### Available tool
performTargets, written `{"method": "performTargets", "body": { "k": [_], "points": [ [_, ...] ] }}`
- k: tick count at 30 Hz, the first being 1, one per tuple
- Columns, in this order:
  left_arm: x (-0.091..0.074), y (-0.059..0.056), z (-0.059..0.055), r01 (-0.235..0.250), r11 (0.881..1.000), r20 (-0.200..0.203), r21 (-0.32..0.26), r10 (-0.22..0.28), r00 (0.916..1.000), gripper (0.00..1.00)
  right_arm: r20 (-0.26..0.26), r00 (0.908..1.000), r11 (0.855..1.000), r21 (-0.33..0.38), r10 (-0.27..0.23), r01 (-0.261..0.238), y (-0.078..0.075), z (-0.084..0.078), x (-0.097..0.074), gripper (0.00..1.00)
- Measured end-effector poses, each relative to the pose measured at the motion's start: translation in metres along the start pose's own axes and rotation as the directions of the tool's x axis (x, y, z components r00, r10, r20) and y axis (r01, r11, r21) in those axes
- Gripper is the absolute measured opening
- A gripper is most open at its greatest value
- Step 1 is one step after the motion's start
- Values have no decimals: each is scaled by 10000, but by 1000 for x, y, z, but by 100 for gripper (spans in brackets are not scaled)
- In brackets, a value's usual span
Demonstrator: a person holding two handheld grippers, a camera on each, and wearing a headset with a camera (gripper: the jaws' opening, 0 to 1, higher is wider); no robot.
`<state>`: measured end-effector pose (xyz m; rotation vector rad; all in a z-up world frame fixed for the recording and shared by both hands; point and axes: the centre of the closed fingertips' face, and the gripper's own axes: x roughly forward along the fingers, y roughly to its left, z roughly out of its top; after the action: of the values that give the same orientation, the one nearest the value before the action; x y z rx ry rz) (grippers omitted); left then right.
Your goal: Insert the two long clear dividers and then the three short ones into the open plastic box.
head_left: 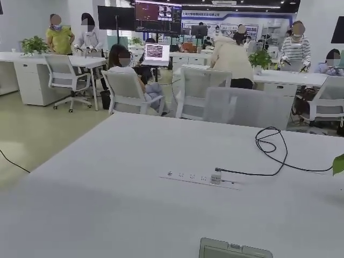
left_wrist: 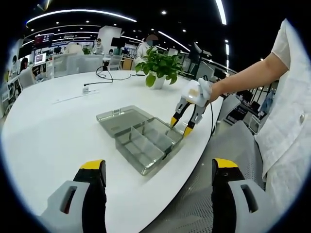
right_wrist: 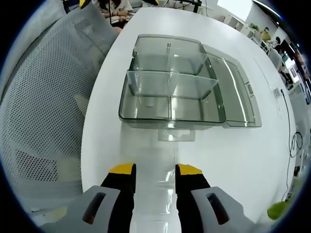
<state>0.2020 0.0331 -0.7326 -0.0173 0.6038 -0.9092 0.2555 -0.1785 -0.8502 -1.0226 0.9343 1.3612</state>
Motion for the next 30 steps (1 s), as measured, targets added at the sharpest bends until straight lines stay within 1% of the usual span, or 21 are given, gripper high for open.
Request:
{"method": "performTargets", "body": {
  "k": [5,10,17,21,27,29,30],
  "points": [
    [1,-1,1,47,10000,38,22,-47,10000,92,92,9998,9997,156,-183,182,-2,0,-8,33],
    [2,-2,2,119,9999,46,69,-119,9999,92,75,9990,9983,398,-438,435,-6,-2,-15,33],
    [2,-2,5,188,9998,92,89,-188,9998,92,136,9965,9946,650,-825,815,-10,-2,-29,33],
    [3,1,9,181,9998,157,-113,-179,9997,90,218,9932,9910,717,-1145,1127,-11,1,-41,33],
    [4,-1,22,302,9988,534,-395,-281,9982,88,558,9848,9846,687,-1646,1607,-12,16,-62,33],
    [6,-2,27,404,9969,574,-679,-365,9977,88,682,9808,9819,630,-1827,1785,-12,24,-70,33],
    [7,-4,26,470,9929,457,-1094,-422,9981,88,735,9793,9810,612,-1885,1842,-12,27,-73,33]
  ]
}}
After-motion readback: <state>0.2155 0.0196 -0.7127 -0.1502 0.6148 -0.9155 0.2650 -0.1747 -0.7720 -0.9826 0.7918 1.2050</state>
